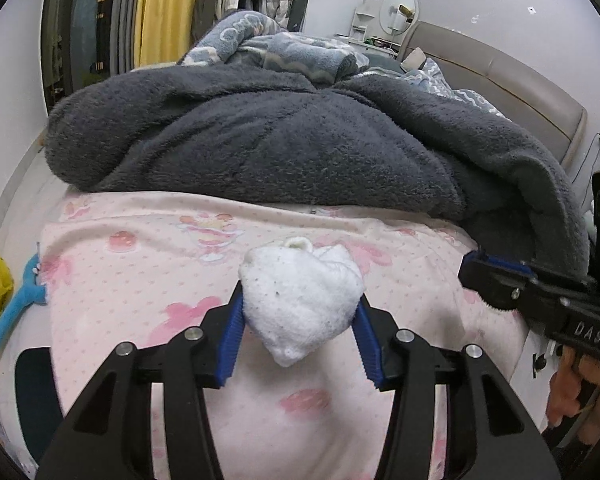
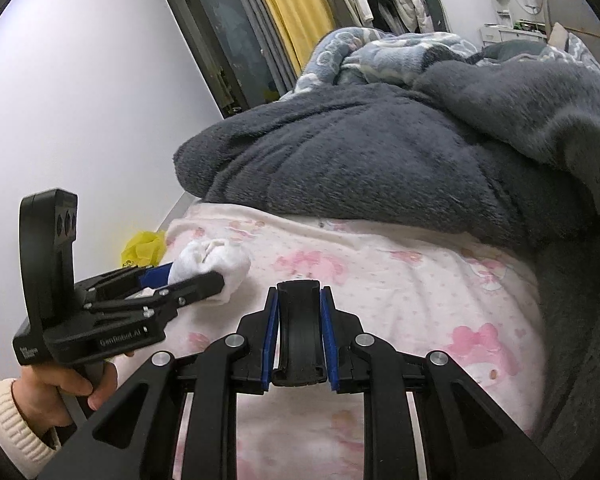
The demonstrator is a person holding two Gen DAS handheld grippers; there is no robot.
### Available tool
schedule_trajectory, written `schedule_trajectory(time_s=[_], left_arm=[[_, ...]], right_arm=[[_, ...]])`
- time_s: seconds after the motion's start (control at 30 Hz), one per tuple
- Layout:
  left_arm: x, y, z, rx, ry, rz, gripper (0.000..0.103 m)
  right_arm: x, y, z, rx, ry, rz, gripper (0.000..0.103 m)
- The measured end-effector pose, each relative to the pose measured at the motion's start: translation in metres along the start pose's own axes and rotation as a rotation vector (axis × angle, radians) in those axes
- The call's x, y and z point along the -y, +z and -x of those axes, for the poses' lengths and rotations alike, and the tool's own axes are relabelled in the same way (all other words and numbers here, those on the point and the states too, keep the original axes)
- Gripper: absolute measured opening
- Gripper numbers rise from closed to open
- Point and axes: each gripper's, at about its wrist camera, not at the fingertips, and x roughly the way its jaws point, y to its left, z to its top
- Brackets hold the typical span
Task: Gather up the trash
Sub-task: 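Carry the tissue in the left tool and strap in the right tool over the bin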
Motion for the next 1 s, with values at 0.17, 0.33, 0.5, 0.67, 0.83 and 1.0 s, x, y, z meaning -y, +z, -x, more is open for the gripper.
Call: schedule_trajectory(time_s=[0.17,0.33,0.5,0.67,0.83,1.0], left_arm=[[-0.025,-0.008,0.015,0.001,0.034,0.017,0.053],[-0.057,-0.017,0.027,-0.016,0.115,0.053,0.053],[-0.093,-0.027,0.042,-0.014,0.173,0.116,0.053],[-0.128,-0.036,0.055,-0.01,0.222,0.18,0.053],[-0.159,-0.047,0.065,-0.017,0.258,0.232,0.053],[-0.183,-0.058,0.07,-0.039,0.29,0.261,0.053]], right_arm=[[-0.024,0.009,-0.002,0.015,0.009,0.013,0.02],[-0.052,0.018,-0.007,0.029,0.029,0.029,0.02],[-0.077,0.024,-0.013,0.036,0.056,0.037,0.02],[-0.104,0.027,-0.022,0.03,0.069,0.077,0.02],[-0.129,0.03,-0.038,0.012,0.095,0.102,0.02],[-0.155,0.03,-0.052,-0.005,0.119,0.13,0.02]])
